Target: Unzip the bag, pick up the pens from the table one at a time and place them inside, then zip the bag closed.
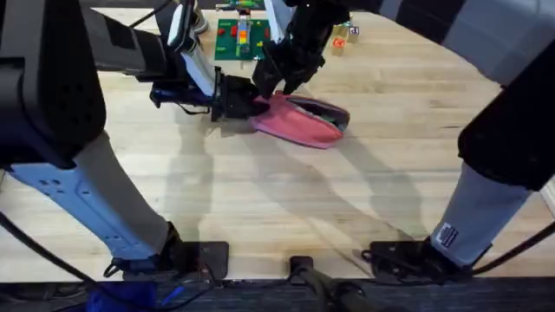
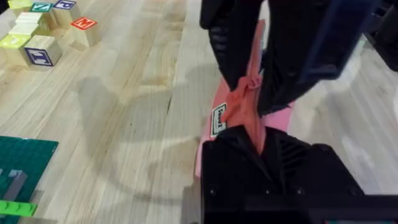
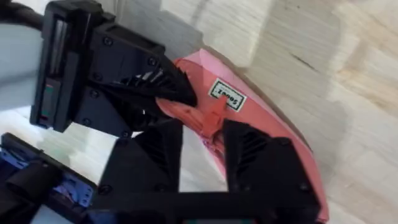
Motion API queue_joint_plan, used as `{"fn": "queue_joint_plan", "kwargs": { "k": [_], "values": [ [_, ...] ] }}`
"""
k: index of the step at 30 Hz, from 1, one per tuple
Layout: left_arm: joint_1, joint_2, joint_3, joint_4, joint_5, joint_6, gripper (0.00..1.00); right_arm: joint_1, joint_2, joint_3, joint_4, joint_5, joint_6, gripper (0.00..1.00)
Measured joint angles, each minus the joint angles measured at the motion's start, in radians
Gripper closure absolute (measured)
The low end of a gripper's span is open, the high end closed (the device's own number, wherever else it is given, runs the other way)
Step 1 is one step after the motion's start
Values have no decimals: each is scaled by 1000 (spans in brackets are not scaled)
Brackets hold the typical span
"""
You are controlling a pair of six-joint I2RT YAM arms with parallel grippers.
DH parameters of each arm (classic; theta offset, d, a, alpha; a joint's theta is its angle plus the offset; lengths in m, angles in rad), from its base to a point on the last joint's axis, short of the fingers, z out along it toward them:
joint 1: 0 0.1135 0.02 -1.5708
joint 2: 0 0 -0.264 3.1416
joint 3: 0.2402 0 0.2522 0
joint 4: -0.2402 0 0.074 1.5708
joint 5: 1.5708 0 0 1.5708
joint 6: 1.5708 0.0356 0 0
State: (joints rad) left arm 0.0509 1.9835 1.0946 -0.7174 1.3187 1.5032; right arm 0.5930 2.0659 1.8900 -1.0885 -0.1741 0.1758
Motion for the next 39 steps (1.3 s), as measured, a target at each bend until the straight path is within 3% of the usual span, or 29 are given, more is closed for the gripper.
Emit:
{"fn": "queue_joint_plan", "kwargs": {
  "k": [7, 21, 29, 39],
  "values": [
    [0, 0, 0, 0, -5, 0, 958, 0, 0, 0, -9, -3, 54, 956],
    [-4, 0, 0, 3, 6, -5, 959, -42, 0, 0, -17, -54, 87, 971],
    [-26, 0, 0, 7, 32, -9, 958, -127, 0, 0, -67, -160, 94, 969],
    [-27, 0, 1, 4, 30, -14, 959, -270, 0, 0, -164, -151, 105, 968]
  ]
}}
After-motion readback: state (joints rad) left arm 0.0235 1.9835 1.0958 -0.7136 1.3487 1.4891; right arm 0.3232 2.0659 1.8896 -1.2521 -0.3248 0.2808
